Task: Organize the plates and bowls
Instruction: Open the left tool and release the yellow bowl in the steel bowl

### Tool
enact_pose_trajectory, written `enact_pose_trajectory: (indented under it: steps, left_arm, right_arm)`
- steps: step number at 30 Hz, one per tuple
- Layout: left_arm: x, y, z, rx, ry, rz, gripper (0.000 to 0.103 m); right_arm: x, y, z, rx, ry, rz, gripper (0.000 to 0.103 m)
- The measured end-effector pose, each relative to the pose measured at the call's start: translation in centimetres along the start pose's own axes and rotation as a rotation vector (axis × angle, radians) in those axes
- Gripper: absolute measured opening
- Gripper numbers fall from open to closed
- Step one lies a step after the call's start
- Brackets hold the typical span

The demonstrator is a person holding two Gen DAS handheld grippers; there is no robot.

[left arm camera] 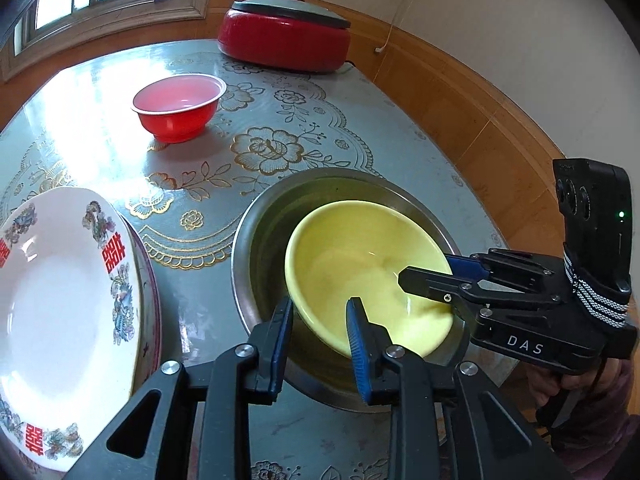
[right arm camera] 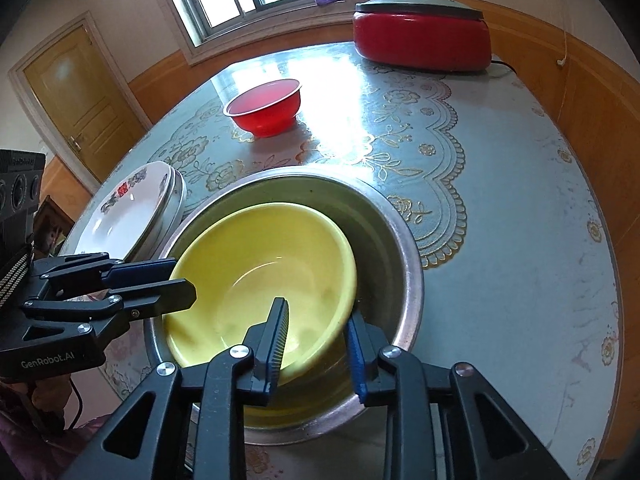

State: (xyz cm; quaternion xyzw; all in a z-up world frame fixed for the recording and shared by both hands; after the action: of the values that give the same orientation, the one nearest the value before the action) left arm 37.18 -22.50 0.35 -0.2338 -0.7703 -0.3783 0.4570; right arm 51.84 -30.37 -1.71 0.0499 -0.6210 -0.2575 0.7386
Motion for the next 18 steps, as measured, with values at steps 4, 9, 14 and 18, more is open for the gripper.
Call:
enact_pose_trajectory:
  steps: [4, 9, 14, 18]
  left_arm:
    - [0.3, -0.1, -0.2, -0.009, 0.027, -0.017, 0.028]
    - [0.9, -0.5, -0.1, 0.000, 0.037, -0.037, 0.028]
    - [1.4, -0.7, -0.3, -0.004, 0.062, -0.056, 0.028]
    - [1.3, -0.8, -1.1, -0.033, 0.047, -0.051, 0.028]
  right_arm:
    - [-0.2, 0.1, 0.1, 0.000, -0.016, -0.006, 0.029]
    - [0.1, 0.2, 0.4, 0.008, -0.036, -0.025, 0.034]
    - [1.1, 0.1, 0.8, 0.030, -0.050, -0.064, 0.034]
    - [0.7, 0.0, 1.4, 0.057, -0.063, -0.067, 0.035]
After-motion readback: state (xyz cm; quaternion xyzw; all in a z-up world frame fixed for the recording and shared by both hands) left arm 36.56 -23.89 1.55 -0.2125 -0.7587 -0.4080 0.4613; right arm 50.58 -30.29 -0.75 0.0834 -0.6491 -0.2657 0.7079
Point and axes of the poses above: each gripper's, at about its wrist camera, not at the fingertips, and x roughly against the way its jaws point, z to its left, y to its top, the point moved 1 cm from there along -x, roughly the way its jaws point, and after that the axes turned 11 degrees about z, right-handed, at the moved point
